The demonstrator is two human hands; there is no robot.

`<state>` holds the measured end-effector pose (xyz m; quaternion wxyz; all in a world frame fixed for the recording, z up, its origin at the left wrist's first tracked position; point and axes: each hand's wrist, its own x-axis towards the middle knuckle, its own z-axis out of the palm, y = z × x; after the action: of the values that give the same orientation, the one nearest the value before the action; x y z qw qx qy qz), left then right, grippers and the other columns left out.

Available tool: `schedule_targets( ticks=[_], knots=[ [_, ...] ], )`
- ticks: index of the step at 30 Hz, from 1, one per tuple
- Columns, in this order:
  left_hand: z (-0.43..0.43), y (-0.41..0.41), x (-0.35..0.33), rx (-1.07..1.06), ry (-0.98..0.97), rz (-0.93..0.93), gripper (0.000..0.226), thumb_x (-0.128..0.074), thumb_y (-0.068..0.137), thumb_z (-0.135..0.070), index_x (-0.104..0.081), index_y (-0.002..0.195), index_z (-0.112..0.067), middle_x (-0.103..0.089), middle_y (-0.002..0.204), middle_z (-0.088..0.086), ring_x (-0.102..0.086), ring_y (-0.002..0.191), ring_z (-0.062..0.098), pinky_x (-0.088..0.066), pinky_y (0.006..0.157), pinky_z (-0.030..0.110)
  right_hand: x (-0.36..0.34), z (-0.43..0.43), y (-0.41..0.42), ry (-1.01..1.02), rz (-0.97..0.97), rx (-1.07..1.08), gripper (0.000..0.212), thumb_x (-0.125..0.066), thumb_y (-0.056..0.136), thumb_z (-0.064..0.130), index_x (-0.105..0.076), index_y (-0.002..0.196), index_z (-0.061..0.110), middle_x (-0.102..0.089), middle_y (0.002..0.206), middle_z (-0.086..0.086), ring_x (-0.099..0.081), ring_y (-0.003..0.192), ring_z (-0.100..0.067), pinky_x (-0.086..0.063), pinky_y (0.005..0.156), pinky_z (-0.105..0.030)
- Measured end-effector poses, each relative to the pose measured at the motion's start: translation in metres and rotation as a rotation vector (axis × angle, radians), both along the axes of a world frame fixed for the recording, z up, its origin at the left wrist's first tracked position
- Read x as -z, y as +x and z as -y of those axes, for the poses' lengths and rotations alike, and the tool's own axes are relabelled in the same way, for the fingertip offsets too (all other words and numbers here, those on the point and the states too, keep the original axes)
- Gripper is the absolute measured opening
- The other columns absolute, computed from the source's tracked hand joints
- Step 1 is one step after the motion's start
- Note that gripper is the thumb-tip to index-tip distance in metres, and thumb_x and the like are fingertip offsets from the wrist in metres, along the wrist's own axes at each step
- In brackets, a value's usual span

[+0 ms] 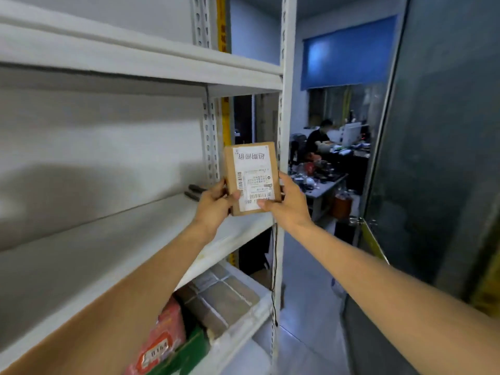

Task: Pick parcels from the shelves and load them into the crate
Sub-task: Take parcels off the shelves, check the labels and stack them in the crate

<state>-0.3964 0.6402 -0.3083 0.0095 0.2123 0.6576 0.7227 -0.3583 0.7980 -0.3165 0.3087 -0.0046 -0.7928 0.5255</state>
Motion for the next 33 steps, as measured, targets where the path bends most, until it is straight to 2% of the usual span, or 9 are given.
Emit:
schedule_targets(
  ticks=[5, 9, 12, 14, 18, 21, 26, 30, 33],
  knots=[
    [-0.033, 0.054, 0.017, 0.217, -0.022, 0.068, 0.043, -0.055, 0.095, -0.001, -0.054, 0.135, -0.017, -0.063, 0.129, 0.007, -0.061, 0.115, 0.026, -0.053, 0.092, 0.041, 0.008, -0.022, 0.090, 0.030, 0.122, 0.193, 0.074, -0.078, 0.076, 0.000, -0.044, 0.141, 0.011, -0.062, 0.130, -0.005, -0.058, 0.120, -0.021, -0.050, 0.099, -0.039],
    [-0.065, 0.096, 0.019, 0.391, -0.027, 0.026, 0.043, -0.057, 0.094, -0.002, -0.055, 0.131, -0.025, -0.065, 0.124, 0.005, -0.062, 0.115, 0.026, -0.051, 0.097, 0.046, 0.008, -0.041, 0.162, 0.050, 0.113, 0.394, 0.070, -0.079, 0.077, 0.005, -0.047, 0.138, 0.016, -0.065, 0.126, -0.001, -0.060, 0.116, -0.017, -0.051, 0.086, -0.018],
    [-0.097, 0.137, 0.024, 0.481, -0.058, -0.014, 0.045, -0.059, 0.093, -0.002, -0.054, 0.132, -0.023, -0.065, 0.122, 0.003, -0.062, 0.114, 0.024, -0.049, 0.101, 0.046, 0.018, -0.052, 0.218, 0.048, 0.118, 0.562, 0.071, -0.078, 0.079, 0.012, -0.043, 0.140, 0.019, -0.064, 0.125, 0.006, -0.060, 0.114, -0.012, -0.051, 0.090, -0.027],
    [-0.123, 0.172, 0.032, 0.558, -0.112, -0.047, 0.046, -0.064, 0.090, -0.003, -0.055, 0.130, -0.024, -0.066, 0.121, 0.003, -0.063, 0.113, 0.023, -0.048, 0.101, 0.045, 0.026, -0.064, 0.263, 0.004, 0.126, 0.690, 0.072, -0.079, 0.079, 0.015, -0.042, 0.140, 0.020, -0.060, 0.119, 0.014, -0.058, 0.104, -0.005, -0.052, 0.083, -0.023],
    [-0.179, 0.256, 0.057, 0.793, -0.199, -0.130, 0.053, -0.070, 0.087, -0.009, -0.053, 0.135, -0.021, -0.065, 0.121, -0.007, -0.061, 0.110, 0.011, -0.050, 0.098, 0.031, 0.044, -0.086, 0.373, -0.041, 0.161, 0.919, 0.056, -0.080, 0.076, 0.009, -0.056, 0.126, 0.014, -0.068, 0.113, 0.002, -0.064, 0.087, -0.012, -0.050, 0.060, -0.009],
    [-0.211, 0.325, 0.074, 0.969, -0.213, -0.138, 0.060, -0.068, 0.089, -0.013, -0.043, 0.143, -0.025, -0.058, 0.125, -0.015, -0.056, 0.107, 0.002, -0.046, 0.086, 0.011, 0.055, -0.091, 0.451, -0.052, 0.214, 1.073, 0.048, -0.080, 0.076, 0.010, -0.059, 0.119, 0.016, -0.070, 0.110, 0.002, -0.067, 0.093, -0.015, -0.052, 0.071, -0.017],
    [-0.251, 0.423, 0.093, 1.185, -0.232, -0.162, 0.058, -0.063, 0.093, -0.013, -0.041, 0.145, -0.025, -0.058, 0.135, -0.005, -0.056, 0.120, 0.012, -0.047, 0.098, 0.029, 0.070, -0.090, 0.550, -0.104, 0.243, 1.311, 0.045, -0.077, 0.081, 0.012, -0.057, 0.121, 0.017, -0.067, 0.117, 0.003, -0.063, 0.102, -0.009, -0.043, 0.054, 0.000],
    [-0.274, 0.494, 0.107, 1.348, -0.270, -0.185, 0.047, -0.062, 0.093, -0.015, -0.050, 0.138, -0.023, -0.060, 0.132, -0.002, -0.058, 0.116, 0.013, -0.050, 0.083, 0.019, 0.086, -0.082, 0.619, -0.180, 0.278, 1.494, 0.046, -0.077, 0.081, 0.012, -0.056, 0.121, 0.013, -0.064, 0.114, 0.004, -0.059, 0.097, -0.008, -0.043, 0.055, -0.003],
    [-0.289, 0.543, 0.123, 1.480, -0.299, -0.149, 0.041, -0.060, 0.094, -0.012, -0.053, 0.134, -0.017, -0.061, 0.130, 0.001, -0.059, 0.117, 0.018, -0.053, 0.072, 0.015, 0.099, -0.083, 0.665, -0.218, 0.290, 1.593, 0.032, -0.079, 0.078, 0.010, -0.058, 0.099, 0.020, -0.063, 0.105, 0.003, -0.057, 0.092, -0.008, -0.039, 0.051, 0.001]
  ],
)
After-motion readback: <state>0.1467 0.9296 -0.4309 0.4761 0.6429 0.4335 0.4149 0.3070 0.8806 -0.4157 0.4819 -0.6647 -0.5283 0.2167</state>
